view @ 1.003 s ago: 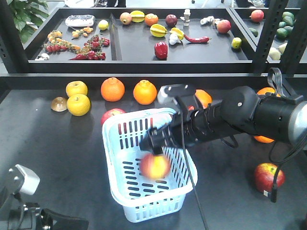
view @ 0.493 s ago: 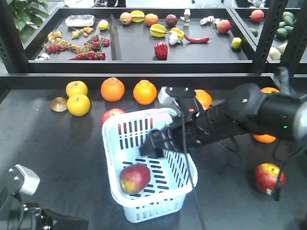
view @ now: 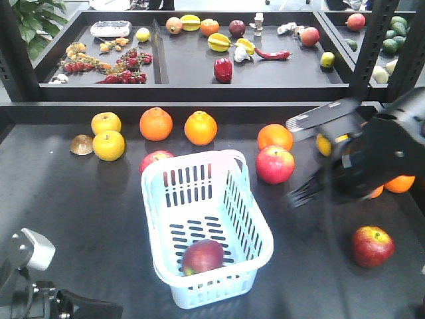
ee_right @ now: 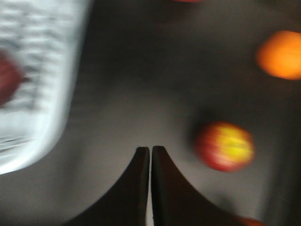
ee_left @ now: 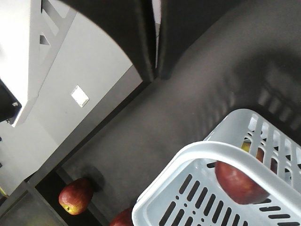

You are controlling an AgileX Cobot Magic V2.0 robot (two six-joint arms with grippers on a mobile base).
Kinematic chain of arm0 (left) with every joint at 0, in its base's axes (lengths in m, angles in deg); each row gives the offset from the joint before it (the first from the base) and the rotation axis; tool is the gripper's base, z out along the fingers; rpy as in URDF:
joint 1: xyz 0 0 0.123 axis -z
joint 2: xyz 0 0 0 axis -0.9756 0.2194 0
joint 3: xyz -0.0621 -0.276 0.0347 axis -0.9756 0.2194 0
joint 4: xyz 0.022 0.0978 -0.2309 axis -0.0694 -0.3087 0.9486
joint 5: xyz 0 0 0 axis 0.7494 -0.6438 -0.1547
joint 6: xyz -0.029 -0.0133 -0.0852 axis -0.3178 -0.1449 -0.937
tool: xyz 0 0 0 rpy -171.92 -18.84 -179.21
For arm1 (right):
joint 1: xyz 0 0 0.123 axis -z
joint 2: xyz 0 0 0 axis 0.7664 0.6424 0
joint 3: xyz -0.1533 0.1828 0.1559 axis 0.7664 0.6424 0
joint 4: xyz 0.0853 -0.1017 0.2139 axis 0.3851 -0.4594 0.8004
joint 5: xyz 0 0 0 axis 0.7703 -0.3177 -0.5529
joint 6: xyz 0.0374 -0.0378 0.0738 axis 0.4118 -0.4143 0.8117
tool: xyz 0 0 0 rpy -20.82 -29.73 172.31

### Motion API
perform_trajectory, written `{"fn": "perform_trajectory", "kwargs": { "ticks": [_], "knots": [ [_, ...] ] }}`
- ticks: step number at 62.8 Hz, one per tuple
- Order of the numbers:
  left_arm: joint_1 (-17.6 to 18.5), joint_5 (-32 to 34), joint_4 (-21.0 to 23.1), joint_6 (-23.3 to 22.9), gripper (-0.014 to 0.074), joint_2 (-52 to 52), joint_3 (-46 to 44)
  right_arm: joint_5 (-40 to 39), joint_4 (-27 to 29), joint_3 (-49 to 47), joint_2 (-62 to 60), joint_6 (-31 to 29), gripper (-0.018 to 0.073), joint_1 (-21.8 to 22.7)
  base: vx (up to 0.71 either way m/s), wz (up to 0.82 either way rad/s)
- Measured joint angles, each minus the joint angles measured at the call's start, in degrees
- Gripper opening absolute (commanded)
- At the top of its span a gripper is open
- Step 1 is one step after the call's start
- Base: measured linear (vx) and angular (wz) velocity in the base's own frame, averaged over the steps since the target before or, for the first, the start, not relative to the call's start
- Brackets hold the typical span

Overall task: Pick three apples into basket with both arms
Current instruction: 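Move the right gripper back to the red apple beside the oranges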

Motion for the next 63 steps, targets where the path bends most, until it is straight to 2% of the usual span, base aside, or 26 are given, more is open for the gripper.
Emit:
{"fn": "perform_trajectory", "kwargs": {
  "ticks": [6, 11, 15, 18, 25, 32, 35, 43, 63],
  "knots": [
    [0.0, 0.0, 0.0, 0.0, -0.0006, 0.0, 0.0, -0.3, -0.7, 0.0, 0.3, 0.7, 0.0029, 5.2, 0.00, 0.00],
    [0.0, 0.0, 0.0, 0.0, -0.0006, 0.0, 0.0, -1.1, 3.3, 0.0, 1.1, -2.0, 0.0089, 11.4, 0.00, 0.00],
    [0.0, 0.0, 0.0, 0.0, -0.0006, 0.0, 0.0, -2.1, 9.0, 0.0, 2.1, -6.8, 0.0155, 17.2, 0.00, 0.00],
    [0.0, 0.0, 0.0, 0.0, -0.0006, 0.0, 0.0, -2.1, 15.0, -0.4, 3.3, -11.5, 0.0249, 22.4, 0.00, 0.00],
    [0.0, 0.0, 0.0, 0.0, -0.0006, 0.0, 0.0, -0.5, 24.9, -2.4, 7.1, -20.8, 0.0473, 30.9, 0.00, 0.00],
    [0.0, 0.0, 0.0, 0.0, -0.0006, 0.0, 0.0, 2.1, 28.8, -5.0, 11.5, -26.3, 0.0679, 36.0, 0.00, 0.00],
    [0.0, 0.0, 0.0, 0.0, -0.0006, 0.0, 0.0, 2.9, 29.1, -6.0, 13.5, -27.2, 0.0730, 36.7, 0.00, 0.00],
    [0.0, 0.0, 0.0, 0.0, -0.0006, 0.0, 0.0, 4.4, 29.0, -8.8, 18.5, -28.0, 0.0723, 36.7, 0.00, 0.00],
    [0.0, 0.0, 0.0, 0.0, -0.0006, 0.0, 0.0, 4.3, 23.8, -13.1, 27.0, -26.6, 0.0683, 32.0, 0.00, 0.00]
  ]
}}
